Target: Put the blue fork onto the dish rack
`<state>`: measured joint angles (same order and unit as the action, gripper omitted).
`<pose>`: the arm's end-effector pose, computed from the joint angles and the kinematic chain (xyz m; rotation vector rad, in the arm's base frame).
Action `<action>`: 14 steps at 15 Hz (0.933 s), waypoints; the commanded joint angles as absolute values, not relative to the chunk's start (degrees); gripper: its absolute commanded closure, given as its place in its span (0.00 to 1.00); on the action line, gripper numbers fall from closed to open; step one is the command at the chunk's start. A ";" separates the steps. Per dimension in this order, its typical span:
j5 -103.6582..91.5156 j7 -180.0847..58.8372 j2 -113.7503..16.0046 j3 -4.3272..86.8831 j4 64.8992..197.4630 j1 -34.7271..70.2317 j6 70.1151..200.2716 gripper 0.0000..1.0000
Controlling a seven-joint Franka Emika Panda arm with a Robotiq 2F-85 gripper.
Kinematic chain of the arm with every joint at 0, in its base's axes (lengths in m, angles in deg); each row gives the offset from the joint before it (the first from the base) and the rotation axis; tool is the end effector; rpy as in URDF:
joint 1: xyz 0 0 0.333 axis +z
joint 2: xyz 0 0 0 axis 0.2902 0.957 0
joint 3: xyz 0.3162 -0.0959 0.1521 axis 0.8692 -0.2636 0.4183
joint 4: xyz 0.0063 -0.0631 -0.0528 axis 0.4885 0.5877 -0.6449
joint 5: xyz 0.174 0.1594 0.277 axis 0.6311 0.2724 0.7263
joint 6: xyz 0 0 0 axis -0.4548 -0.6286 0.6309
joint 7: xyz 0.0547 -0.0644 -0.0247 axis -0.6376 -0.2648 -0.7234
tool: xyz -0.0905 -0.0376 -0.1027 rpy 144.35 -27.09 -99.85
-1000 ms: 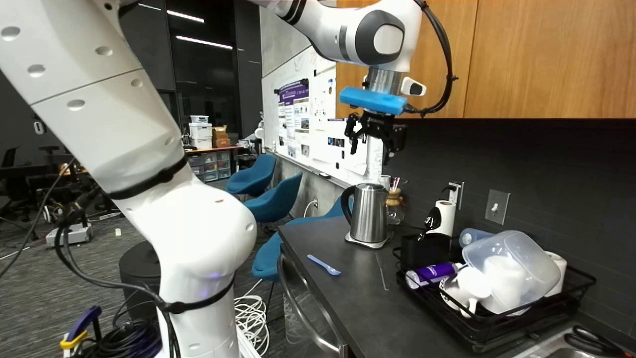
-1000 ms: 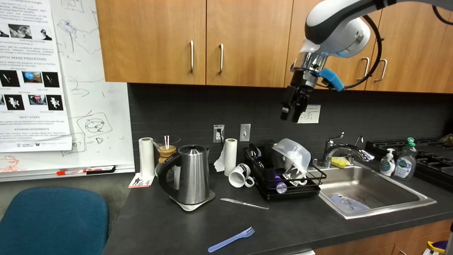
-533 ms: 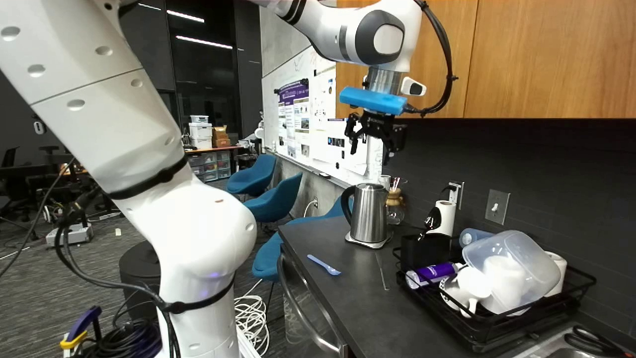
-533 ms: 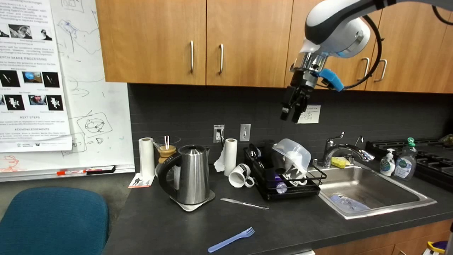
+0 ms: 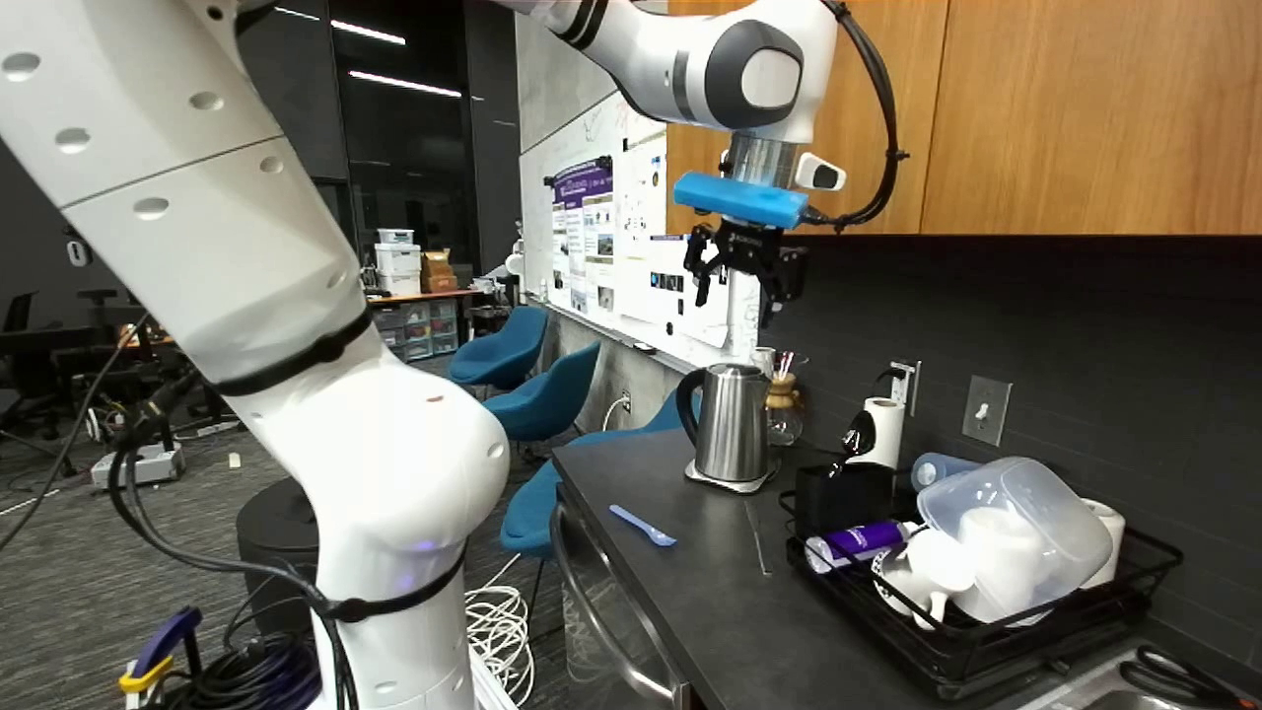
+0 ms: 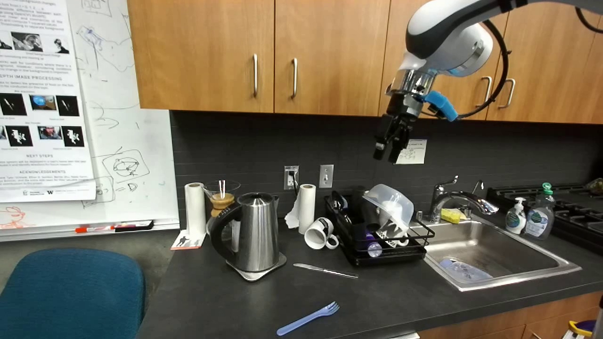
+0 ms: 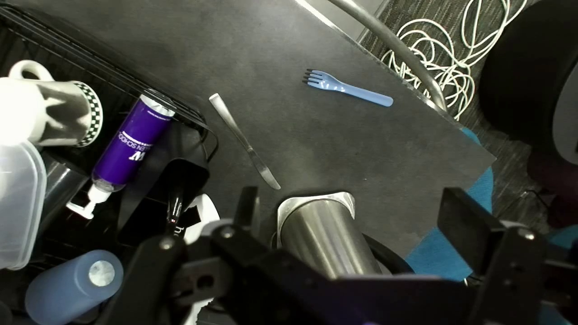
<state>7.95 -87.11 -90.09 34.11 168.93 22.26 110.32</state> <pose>0.3852 -0.0292 0.5481 -2.8726 -0.3421 -0.1813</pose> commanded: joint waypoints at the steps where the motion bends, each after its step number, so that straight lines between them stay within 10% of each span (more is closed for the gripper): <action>1: 8.54 -87.59 -89.94 35.37 168.82 20.77 110.12 0.00; 14: 11.53 -94.72 -94.21 40.63 147.08 27.90 109.79 0.00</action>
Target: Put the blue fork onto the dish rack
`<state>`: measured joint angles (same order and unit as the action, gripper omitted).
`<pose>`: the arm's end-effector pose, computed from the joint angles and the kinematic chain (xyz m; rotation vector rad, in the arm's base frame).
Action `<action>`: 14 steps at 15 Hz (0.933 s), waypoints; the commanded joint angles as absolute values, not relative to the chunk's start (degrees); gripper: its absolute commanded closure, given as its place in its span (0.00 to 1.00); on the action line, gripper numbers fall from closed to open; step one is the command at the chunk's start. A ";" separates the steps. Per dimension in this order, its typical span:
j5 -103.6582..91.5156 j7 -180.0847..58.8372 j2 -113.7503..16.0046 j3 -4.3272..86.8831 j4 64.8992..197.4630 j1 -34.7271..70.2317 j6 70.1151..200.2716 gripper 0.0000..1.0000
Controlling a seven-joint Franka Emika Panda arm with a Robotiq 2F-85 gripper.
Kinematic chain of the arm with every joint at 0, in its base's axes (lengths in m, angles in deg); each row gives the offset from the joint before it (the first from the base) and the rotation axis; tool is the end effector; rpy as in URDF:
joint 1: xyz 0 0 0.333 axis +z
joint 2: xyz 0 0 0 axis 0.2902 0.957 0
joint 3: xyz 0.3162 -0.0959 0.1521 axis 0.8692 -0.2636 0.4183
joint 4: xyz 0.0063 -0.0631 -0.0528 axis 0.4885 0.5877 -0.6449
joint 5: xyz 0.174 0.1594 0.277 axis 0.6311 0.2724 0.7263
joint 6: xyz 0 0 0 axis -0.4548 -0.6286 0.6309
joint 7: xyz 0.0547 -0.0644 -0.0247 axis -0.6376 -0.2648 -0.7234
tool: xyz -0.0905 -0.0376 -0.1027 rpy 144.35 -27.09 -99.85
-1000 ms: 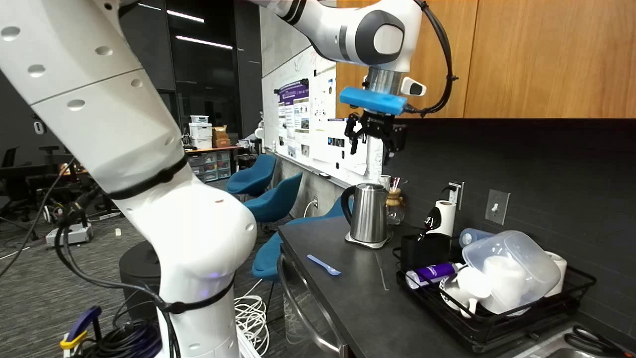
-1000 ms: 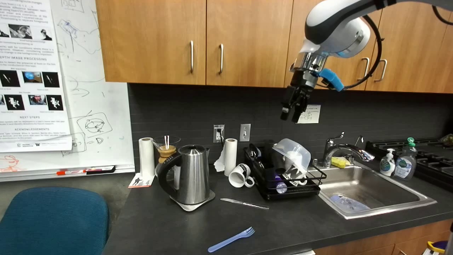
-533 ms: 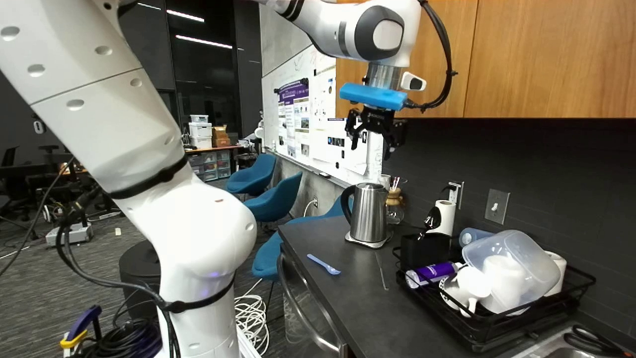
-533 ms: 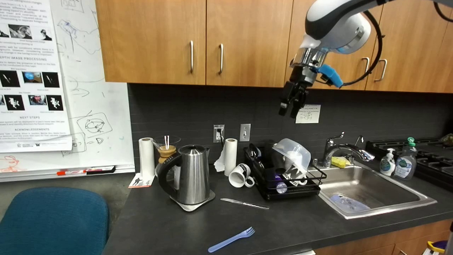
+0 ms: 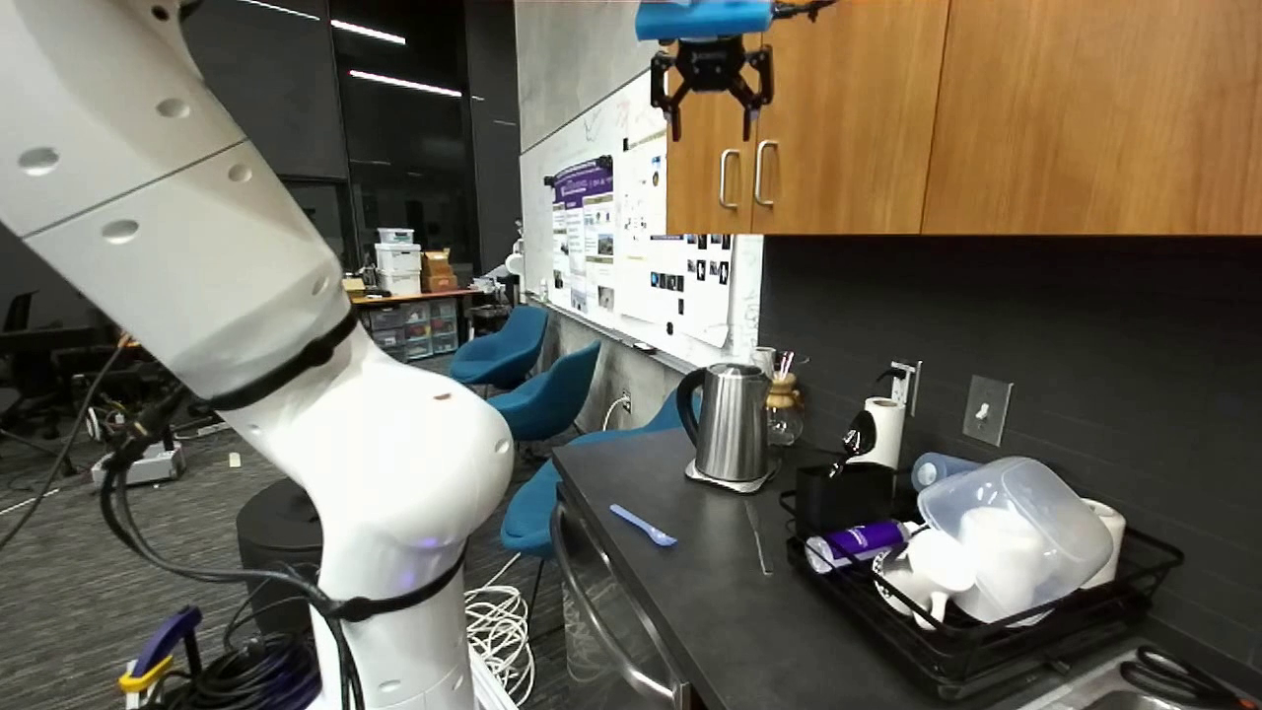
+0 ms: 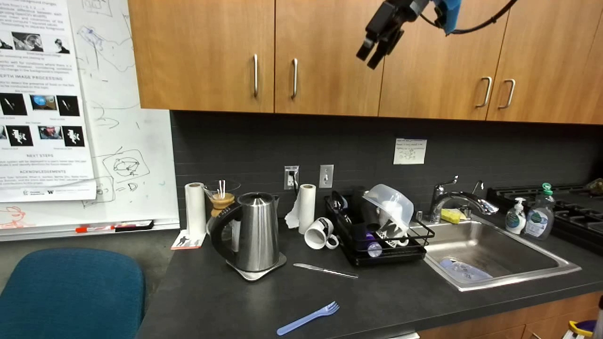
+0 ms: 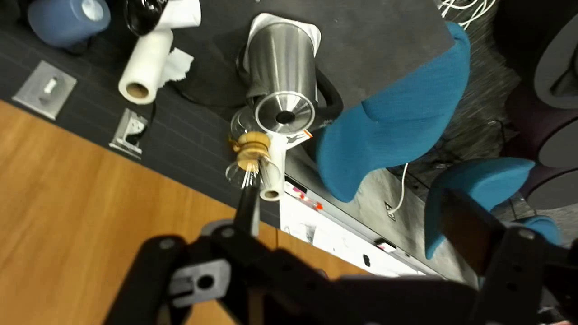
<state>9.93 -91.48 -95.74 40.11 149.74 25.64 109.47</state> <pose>0.3665 0.0331 0.7472 -2.7724 -0.7123 -0.7833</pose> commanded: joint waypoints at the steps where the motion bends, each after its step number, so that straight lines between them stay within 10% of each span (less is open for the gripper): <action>1: 12.10 -95.40 -94.06 40.87 147.15 28.79 110.04 0.00; 14: 15.84 -102.49 -87.24 41.97 162.05 29.07 111.89 0.00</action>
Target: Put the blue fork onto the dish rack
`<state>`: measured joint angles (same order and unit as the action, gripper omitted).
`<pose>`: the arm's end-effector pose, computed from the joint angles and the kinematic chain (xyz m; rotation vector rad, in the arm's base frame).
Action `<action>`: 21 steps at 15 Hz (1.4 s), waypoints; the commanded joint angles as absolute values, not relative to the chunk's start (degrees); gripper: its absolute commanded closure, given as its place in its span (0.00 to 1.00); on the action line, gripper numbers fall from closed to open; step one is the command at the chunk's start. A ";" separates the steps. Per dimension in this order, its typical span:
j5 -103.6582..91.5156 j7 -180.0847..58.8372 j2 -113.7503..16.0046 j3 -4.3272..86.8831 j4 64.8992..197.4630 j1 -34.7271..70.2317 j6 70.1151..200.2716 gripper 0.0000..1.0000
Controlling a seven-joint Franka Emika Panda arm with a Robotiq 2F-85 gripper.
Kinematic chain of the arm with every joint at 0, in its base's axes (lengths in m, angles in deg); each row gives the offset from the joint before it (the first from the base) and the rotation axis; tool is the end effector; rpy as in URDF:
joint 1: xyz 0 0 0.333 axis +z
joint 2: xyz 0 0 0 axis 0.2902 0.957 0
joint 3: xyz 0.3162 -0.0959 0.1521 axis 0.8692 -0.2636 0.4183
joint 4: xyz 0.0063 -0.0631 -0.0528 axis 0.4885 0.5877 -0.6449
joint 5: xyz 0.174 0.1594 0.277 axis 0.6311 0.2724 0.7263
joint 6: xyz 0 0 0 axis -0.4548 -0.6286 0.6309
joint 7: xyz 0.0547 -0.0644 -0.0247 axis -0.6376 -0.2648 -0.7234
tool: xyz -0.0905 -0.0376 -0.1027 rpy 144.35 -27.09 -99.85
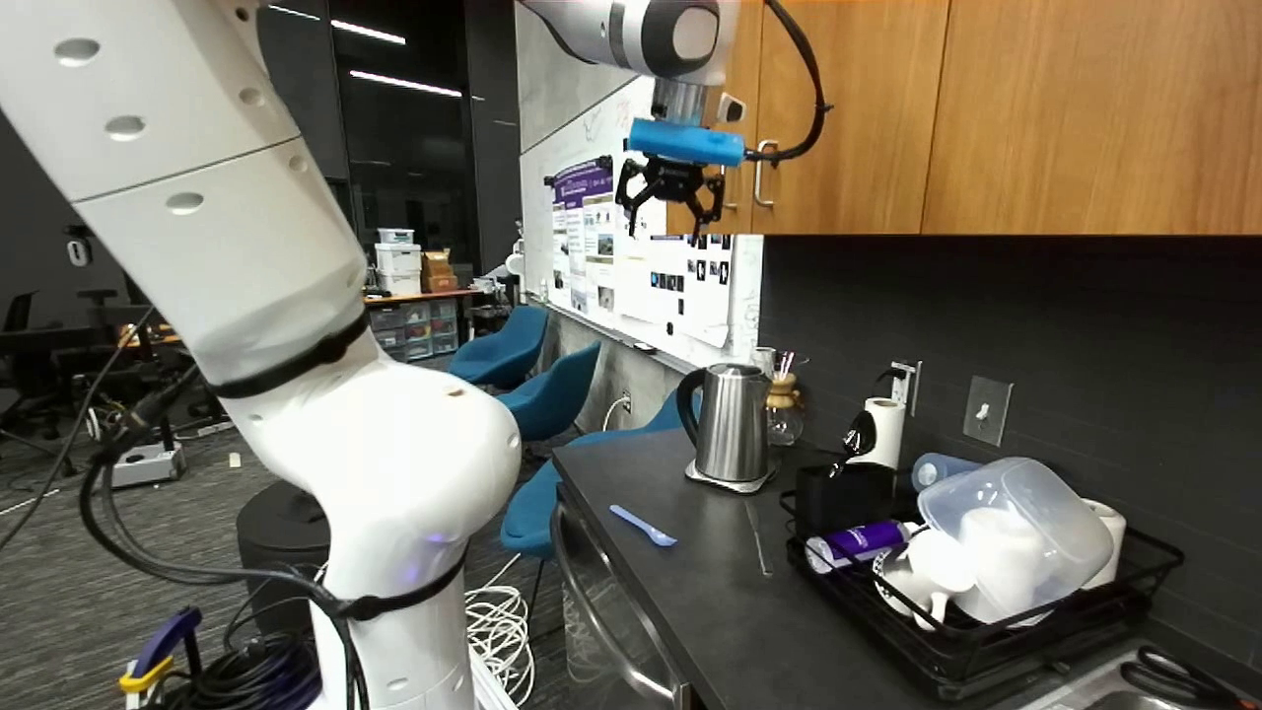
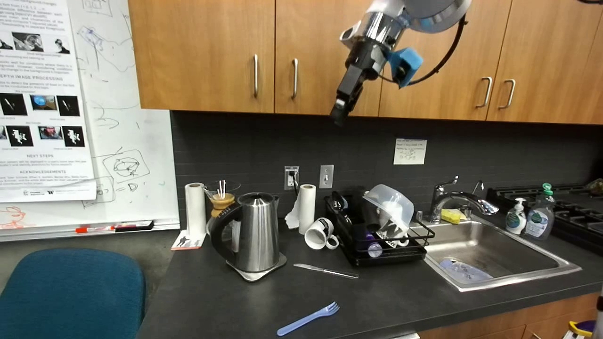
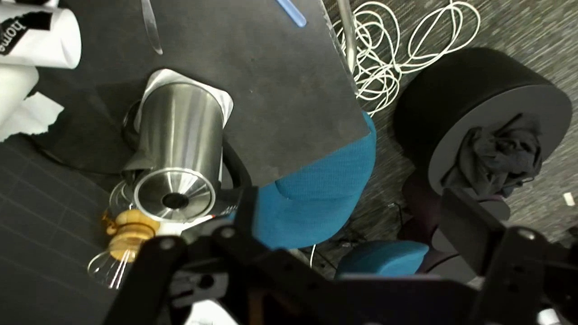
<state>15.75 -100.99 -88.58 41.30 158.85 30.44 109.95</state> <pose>0.4005 0.0967 0.6258 -2.6407 -0.9922 -0.4103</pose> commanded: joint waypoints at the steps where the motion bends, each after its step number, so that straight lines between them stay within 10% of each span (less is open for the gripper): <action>1: 15.87 -102.10 -86.25 41.95 163.33 28.66 112.89 0.00; 21: 12.65 -90.21 -71.83 43.89 166.56 20.49 120.51 0.00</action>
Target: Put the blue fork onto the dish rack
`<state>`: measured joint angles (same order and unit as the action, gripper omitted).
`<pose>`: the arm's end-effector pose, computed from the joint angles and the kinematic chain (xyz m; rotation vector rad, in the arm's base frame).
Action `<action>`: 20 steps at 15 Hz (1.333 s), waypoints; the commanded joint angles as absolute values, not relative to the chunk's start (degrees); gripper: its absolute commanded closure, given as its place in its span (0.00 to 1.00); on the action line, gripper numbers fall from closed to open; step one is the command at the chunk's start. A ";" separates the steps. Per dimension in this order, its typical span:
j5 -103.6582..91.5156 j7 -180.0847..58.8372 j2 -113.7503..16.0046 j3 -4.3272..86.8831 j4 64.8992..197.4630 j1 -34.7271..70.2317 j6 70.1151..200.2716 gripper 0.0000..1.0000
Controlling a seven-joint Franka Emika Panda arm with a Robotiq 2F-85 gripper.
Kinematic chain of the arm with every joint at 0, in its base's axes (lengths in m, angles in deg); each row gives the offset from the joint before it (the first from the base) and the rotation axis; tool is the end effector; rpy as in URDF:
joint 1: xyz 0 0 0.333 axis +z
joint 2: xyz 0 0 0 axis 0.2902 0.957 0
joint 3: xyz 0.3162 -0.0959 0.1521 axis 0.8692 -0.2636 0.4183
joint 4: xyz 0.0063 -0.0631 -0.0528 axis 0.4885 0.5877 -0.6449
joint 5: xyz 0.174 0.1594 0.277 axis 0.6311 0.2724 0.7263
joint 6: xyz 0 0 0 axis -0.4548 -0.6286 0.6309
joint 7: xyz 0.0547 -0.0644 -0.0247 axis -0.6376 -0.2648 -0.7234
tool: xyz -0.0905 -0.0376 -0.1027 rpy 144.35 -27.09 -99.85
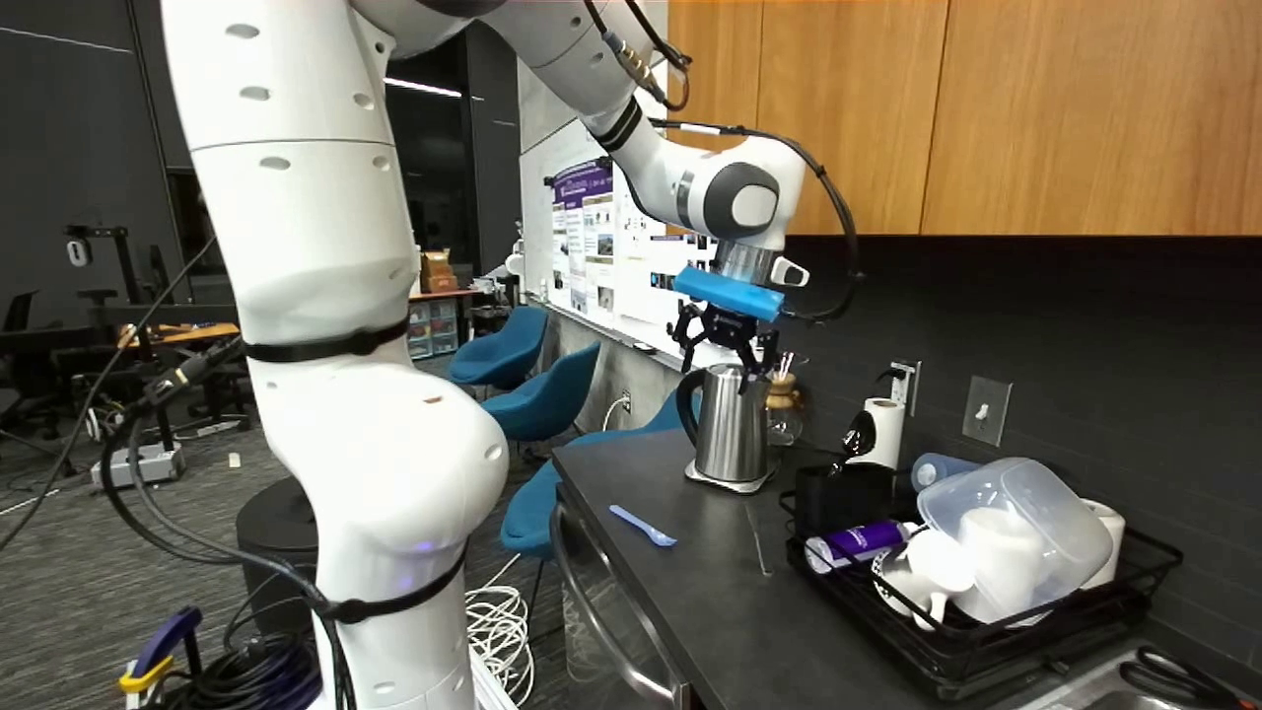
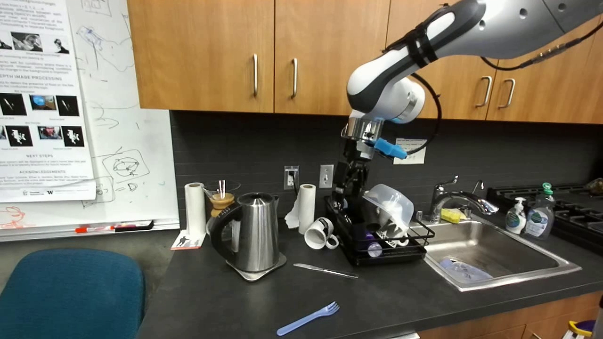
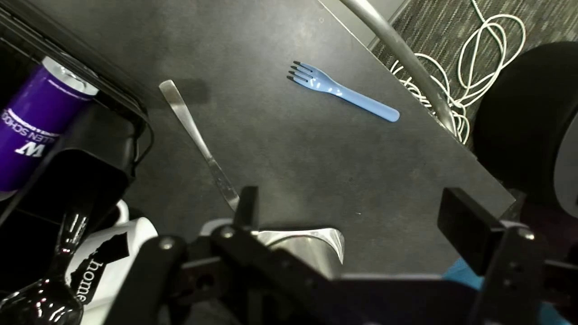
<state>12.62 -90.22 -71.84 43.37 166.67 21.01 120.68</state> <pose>0.4709 0.0398 0.4480 -2.8610 -0.4835 -0.0354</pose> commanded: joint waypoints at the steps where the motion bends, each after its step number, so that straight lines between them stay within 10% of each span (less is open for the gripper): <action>1: 12.65 -90.21 -71.82 43.78 166.52 20.43 120.46 0.00; 20: 7.71 -88.43 -48.85 50.65 166.11 22.08 128.05 0.00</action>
<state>9.10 -89.95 -56.71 48.81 167.54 21.66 125.96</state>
